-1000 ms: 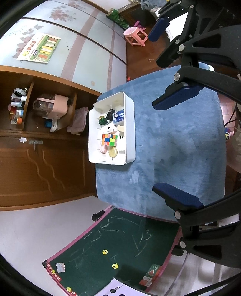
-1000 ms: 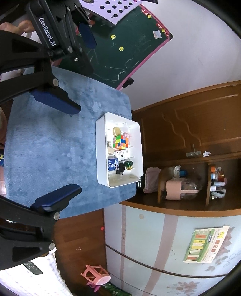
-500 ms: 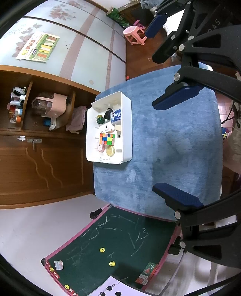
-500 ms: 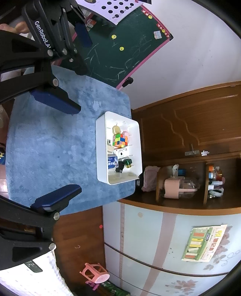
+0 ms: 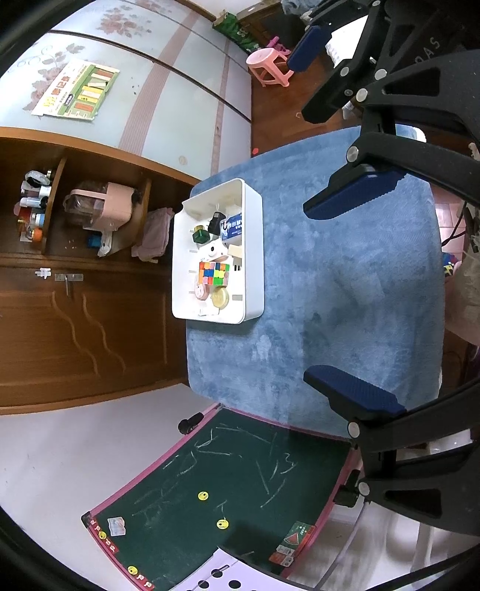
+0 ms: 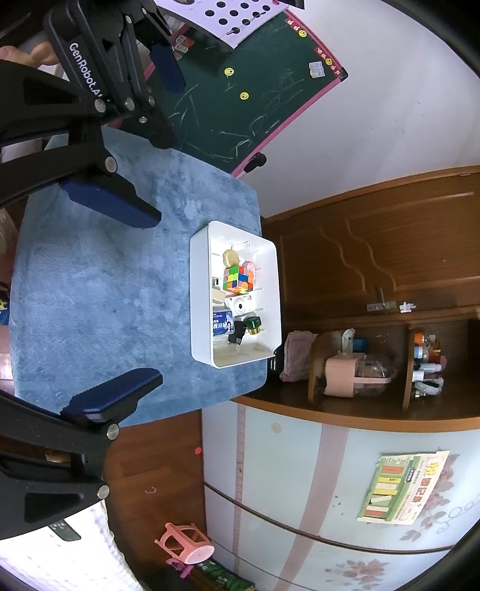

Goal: Organize rigid objects

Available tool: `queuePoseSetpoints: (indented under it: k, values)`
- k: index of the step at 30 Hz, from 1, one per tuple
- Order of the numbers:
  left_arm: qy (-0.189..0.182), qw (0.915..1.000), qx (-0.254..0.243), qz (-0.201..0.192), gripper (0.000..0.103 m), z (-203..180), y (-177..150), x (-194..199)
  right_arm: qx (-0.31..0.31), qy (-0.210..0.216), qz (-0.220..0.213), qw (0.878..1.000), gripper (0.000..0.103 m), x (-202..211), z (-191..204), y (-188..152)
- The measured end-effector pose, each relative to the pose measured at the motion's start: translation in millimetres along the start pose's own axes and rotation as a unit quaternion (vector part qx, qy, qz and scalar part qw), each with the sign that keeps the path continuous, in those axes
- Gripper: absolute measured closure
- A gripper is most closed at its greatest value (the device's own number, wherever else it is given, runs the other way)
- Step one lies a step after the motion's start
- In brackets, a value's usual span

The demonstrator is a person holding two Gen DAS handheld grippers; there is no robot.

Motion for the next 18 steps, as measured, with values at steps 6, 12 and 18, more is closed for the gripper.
queuePoseSetpoints:
  k: [6, 12, 18]
  values:
    - [0.004, 1.0000, 0.004, 0.001, 0.019, 4.2, -0.6, -0.5, 0.001, 0.001, 0.002, 1.000, 0.024, -0.9, 2.1, 0.5]
    - [0.004, 1.0000, 0.003, 0.002, 0.019, 3.8, -1.5, -0.7, 0.000, 0.001, 0.002, 1.000, 0.024, -1.4, 2.8, 0.8]
    - [0.004, 1.0000, 0.004, 0.002, 0.019, 3.2, -1.6, -0.4, -0.006, -0.001, 0.005, 1.000, 0.024, -2.3, 1.1, 0.5]
Point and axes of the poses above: each gripper's, at about its wrist camera, not at the fingertips, and x roughly against the way its jaws point, z to its left, y to its top, the point moved 5 cm from there along -x, roughly the way its jaws point, and after that the axes turned 2 degrees about -z, right-handed, at the moved point
